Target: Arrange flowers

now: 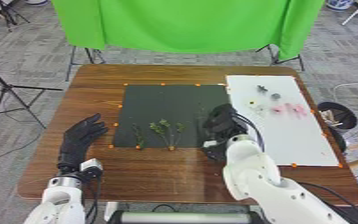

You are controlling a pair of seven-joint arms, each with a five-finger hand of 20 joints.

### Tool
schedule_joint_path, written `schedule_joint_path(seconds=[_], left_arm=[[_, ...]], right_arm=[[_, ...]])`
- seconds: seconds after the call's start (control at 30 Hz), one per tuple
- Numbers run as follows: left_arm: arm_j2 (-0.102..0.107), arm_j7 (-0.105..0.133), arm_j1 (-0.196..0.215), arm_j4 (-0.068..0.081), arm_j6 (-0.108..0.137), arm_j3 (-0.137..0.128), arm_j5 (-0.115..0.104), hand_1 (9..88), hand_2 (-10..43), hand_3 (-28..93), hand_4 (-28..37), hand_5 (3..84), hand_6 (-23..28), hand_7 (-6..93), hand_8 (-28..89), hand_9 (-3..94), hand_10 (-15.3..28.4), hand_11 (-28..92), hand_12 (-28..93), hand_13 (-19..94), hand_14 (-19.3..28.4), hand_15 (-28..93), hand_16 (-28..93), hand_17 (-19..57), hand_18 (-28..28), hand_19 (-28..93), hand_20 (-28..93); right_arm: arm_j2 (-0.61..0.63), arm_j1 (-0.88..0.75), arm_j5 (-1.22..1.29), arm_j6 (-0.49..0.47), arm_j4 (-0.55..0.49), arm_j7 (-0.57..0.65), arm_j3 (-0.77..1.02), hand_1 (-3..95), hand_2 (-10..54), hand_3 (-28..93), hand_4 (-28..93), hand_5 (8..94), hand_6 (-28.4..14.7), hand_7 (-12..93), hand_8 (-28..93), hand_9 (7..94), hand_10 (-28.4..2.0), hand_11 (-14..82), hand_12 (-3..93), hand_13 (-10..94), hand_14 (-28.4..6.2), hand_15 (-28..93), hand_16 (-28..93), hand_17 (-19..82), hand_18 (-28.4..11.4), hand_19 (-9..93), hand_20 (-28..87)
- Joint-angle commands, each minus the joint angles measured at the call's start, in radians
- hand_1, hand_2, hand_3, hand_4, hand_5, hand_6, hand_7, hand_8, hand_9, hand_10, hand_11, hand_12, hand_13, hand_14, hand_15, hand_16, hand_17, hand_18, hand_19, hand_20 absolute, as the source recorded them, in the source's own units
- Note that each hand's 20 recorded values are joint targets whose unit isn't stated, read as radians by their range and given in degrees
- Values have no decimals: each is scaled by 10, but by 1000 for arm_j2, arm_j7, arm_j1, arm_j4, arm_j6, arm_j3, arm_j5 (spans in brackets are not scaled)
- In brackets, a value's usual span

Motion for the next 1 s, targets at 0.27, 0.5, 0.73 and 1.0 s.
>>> schedule_joint_path(seconds=[0.27, 0.5, 0.73, 1.0], left_arm=[[-7, -41, 27, 8, -12, 11, 32, 262, -22, 724, -247, 530, 0, 171, -84, 512, 141, 216, 126, 438, 177, 280, -5, 140, 120, 76, 234], [-6, -43, 31, 6, -13, 6, 32, 262, -23, 723, -246, 530, 0, 171, -84, 511, 140, 216, 126, 438, 177, 281, -5, 139, 119, 76, 233], [-8, -47, 33, 6, -19, 4, 32, 261, -24, 724, -244, 529, 0, 171, -84, 511, 140, 216, 125, 437, 177, 283, -6, 138, 119, 77, 233], [-6, -50, 31, 8, -23, 4, 33, 261, -25, 725, -245, 530, 0, 171, -84, 512, 140, 217, 124, 436, 177, 283, -6, 138, 119, 77, 232]], right_arm=[[-11, -26, -8, 16, -1, 10, -24, 587, -95, 635, 67, 635, -59, 633, 86, 881, -139, 277, 533, 937, -8, 582, 259, 753, -41, 833, 448], [-3, -37, 6, -18, -9, 24, -20, 584, -95, 638, 50, 608, -44, 648, 95, 871, -132, 277, 527, 937, -11, 565, 271, 747, -43, 829, 446], [11, -48, 17, -47, -17, 20, -21, 581, -95, 646, 32, 599, -41, 642, 104, 863, -131, 285, 519, 937, -13, 554, 289, 736, -50, 836, 442], [18, -47, 44, -71, -18, 9, -10, 575, -95, 648, 23, 593, -35, 616, 109, 852, -124, 284, 512, 937, -17, 532, 313, 724, -55, 845, 426]])
